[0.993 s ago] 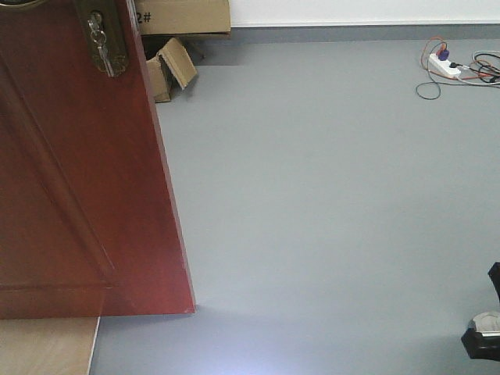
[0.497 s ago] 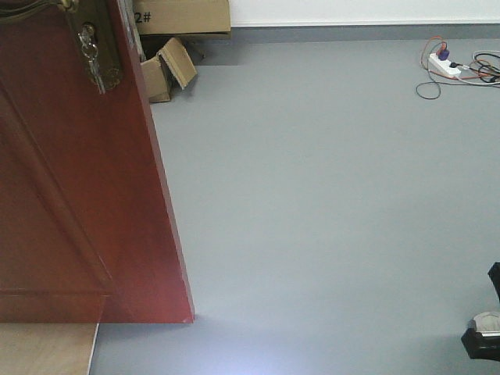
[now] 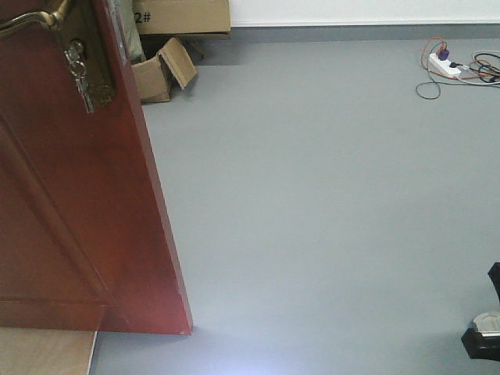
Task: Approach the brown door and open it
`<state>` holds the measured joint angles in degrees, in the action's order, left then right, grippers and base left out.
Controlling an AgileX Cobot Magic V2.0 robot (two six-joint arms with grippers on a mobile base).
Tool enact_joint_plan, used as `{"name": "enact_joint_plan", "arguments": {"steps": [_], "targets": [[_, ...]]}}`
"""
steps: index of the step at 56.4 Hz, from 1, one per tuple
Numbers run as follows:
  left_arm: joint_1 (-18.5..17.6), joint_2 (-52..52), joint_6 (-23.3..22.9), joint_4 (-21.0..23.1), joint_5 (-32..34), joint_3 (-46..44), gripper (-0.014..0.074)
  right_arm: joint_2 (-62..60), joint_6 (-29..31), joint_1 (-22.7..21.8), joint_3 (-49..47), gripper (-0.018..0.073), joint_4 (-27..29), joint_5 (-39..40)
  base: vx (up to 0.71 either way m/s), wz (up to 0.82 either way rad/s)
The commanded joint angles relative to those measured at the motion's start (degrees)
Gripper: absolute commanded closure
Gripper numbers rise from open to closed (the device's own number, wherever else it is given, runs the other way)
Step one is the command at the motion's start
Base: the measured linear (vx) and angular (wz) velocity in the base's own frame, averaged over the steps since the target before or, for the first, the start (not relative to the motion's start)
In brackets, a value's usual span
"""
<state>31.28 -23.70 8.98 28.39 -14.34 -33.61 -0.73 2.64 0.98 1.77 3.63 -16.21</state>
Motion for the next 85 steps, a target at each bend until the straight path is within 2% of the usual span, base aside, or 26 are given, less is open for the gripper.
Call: {"name": "enact_joint_plan", "arguments": {"steps": [1,12,24,33,39,45,49,63,70,76,85], "targets": [[-2.71,5.50,-5.48,-3.87,5.97,3.44,0.0603,-0.56,0.32,-0.08,0.28,0.0559,-0.04,4.71,0.00,0.00],[-14.23,17.56,-10.51,-7.81,9.55,12.93,0.0603,-0.56,0.32,-0.08,0.28,0.0559,-0.04,4.71,0.00,0.00],[-21.83,19.92,-10.79,-12.95,9.72,19.39,0.0603,-0.56,0.32,-0.08,0.28,0.0559,-0.04,4.71,0.00,0.00],[-29.91,19.92,-13.31,-21.51,14.77,27.18,0.0603,-0.56,0.32,-0.08,0.28,0.0559,-0.04,4.71,0.00,0.00],[-33.23,19.92,-13.31,-24.92,18.16,31.19,0.0603,-0.56,0.32,-0.08,0.28,0.0559,-0.04,4.71,0.00,0.00],[-33.50,19.97,-13.31,-24.92,21.15,34.39,0.0603,-0.56,0.32,-0.08,0.28,0.0559,-0.04,4.71,0.00,0.00],[-33.30,20.08,-13.17,-24.92,18.62,34.25,0.0603,-0.56,0.32,-0.08,0.28,0.0559,-0.04,4.71,0.00,0.00],[-30.37,20.08,-13.15,-24.98,18.10,34.25,0.0603,-0.56,0.32,-0.08,0.28,0.0559,-0.04,4.71,0.00,0.00],[-30.67,20.82,-13.15,-24.98,17.78,34.25,0.0603,-0.56,0.32,-0.08,0.28,0.0559,-0.04,4.71,0.00,0.00],[-31.02,25.61,-13.15,-24.98,17.46,34.25,0.0603,-0.56,0.32,-0.08,0.28,0.0559,-0.04,4.71,0.00,0.00],[-31.02,24.72,-13.15,-24.98,18.99,34.20,0.0603,-0.56,0.32,-0.08,0.28,0.0559,-0.04,4.71,0.00,0.00]]}}
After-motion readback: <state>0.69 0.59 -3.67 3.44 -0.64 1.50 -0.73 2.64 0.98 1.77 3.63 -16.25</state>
